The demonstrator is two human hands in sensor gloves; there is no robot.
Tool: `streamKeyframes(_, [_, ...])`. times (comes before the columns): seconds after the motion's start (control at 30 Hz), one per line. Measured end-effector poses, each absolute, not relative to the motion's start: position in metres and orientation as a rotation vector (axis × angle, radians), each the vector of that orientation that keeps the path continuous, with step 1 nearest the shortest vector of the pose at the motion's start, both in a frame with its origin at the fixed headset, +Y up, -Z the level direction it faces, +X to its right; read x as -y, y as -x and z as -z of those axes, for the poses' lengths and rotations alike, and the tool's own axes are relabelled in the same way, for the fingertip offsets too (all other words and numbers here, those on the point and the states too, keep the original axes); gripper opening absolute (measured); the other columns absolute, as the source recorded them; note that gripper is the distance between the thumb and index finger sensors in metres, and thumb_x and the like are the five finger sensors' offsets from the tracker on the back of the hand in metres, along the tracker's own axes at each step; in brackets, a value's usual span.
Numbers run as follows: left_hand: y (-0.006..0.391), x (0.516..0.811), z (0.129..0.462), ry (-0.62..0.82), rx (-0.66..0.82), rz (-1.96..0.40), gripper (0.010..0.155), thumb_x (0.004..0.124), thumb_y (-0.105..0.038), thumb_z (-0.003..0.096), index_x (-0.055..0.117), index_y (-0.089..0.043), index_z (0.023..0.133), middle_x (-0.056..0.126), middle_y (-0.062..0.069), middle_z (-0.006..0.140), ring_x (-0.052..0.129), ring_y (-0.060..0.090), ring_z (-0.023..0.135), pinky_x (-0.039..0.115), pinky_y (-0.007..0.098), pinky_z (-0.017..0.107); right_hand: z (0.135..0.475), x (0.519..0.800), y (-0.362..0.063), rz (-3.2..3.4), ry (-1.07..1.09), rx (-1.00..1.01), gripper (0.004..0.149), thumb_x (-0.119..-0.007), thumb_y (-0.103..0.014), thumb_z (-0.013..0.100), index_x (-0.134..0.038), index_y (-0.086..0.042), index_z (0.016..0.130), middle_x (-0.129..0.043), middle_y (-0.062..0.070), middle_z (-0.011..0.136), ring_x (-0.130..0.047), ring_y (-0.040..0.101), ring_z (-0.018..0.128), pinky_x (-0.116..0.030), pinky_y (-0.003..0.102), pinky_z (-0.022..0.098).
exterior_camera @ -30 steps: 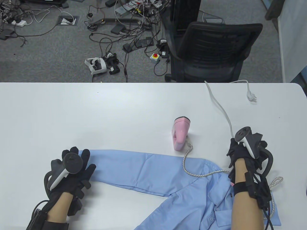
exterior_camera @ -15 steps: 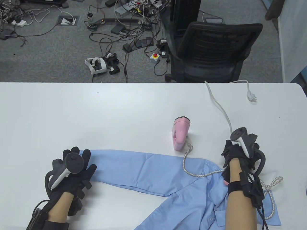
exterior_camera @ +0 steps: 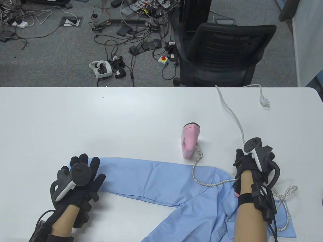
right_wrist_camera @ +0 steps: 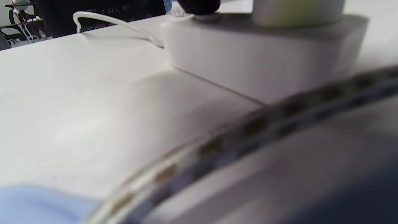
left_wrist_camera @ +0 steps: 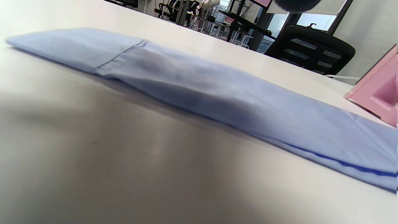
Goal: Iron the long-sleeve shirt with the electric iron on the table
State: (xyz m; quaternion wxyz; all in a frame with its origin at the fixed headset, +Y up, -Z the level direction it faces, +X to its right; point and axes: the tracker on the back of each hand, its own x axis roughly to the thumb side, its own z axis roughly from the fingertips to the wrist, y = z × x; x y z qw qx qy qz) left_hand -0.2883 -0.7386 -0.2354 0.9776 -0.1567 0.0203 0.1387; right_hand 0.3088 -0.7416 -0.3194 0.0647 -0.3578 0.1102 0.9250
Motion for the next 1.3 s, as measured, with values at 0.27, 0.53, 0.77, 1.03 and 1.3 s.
streamKeyframes(0.27, [0.269, 0.725, 0.226, 0.181, 0.065, -0.294, 0.069, 0.055, -0.065, 0.0511, 0.024, -0.040, 0.108, 0.002, 0.003, 0.118, -0.005, 0.029, 0.103, -0.003, 0.060, 0.065, 0.293, 0.671, -0.254, -2.885, 0.670, 0.047, 0.081, -0.046, -0.069, 0.031, -0.041, -0.023, 0.098, -0.020, 0.007, 0.105, -0.009, 0.040, 0.098, -0.025, 0.061, 0.068])
streamKeyframes(0.53, [0.253, 0.716, 0.216, 0.028, 0.182, -0.341, 0.070, 0.057, -0.066, 0.0493, 0.028, -0.039, 0.108, 0.010, 0.002, 0.120, 0.000, 0.030, 0.106, 0.000, 0.063, 0.066, 0.261, 0.675, -0.197, -2.850, 0.251, 0.028, 0.084, -0.047, -0.072, 0.031, -0.035, -0.026, 0.100, -0.019, 0.007, 0.106, -0.014, 0.043, 0.099, -0.028, 0.063, 0.068])
streamKeyframes(0.77, [0.236, 0.724, 0.213, -0.021, 0.260, -0.279, 0.069, 0.058, -0.066, 0.0487, 0.031, -0.040, 0.107, 0.012, -0.001, 0.121, 0.000, 0.026, 0.107, 0.001, 0.062, 0.068, 0.243, 0.703, -0.186, -2.844, 0.174, 0.015, 0.096, -0.051, -0.081, 0.026, -0.034, -0.025, 0.101, -0.022, 0.008, 0.107, -0.021, 0.043, 0.100, -0.033, 0.063, 0.069])
streamKeyframes(1.03, [0.233, 0.730, 0.213, 0.049, 0.293, -0.303, 0.068, 0.058, -0.065, 0.0493, 0.031, -0.041, 0.107, 0.011, -0.001, 0.120, 0.001, 0.026, 0.107, 0.004, 0.062, 0.069, 0.235, 0.724, -0.190, -2.839, 0.167, 0.066, 0.091, -0.053, -0.075, 0.029, -0.040, -0.020, 0.100, -0.028, 0.010, 0.105, -0.023, 0.044, 0.099, -0.034, 0.064, 0.068])
streamKeyframes(1.3, [0.234, 0.730, 0.211, 0.033, 0.312, -0.321, 0.067, 0.058, -0.065, 0.0491, 0.034, -0.041, 0.107, 0.018, 0.001, 0.121, 0.015, 0.030, 0.110, 0.019, 0.061, 0.075, 0.231, 0.733, -0.173, -2.930, 0.077, -0.092, 0.091, -0.051, -0.074, 0.031, -0.022, -0.025, 0.101, -0.006, 0.008, 0.104, -0.004, 0.043, 0.097, -0.023, 0.066, 0.067])
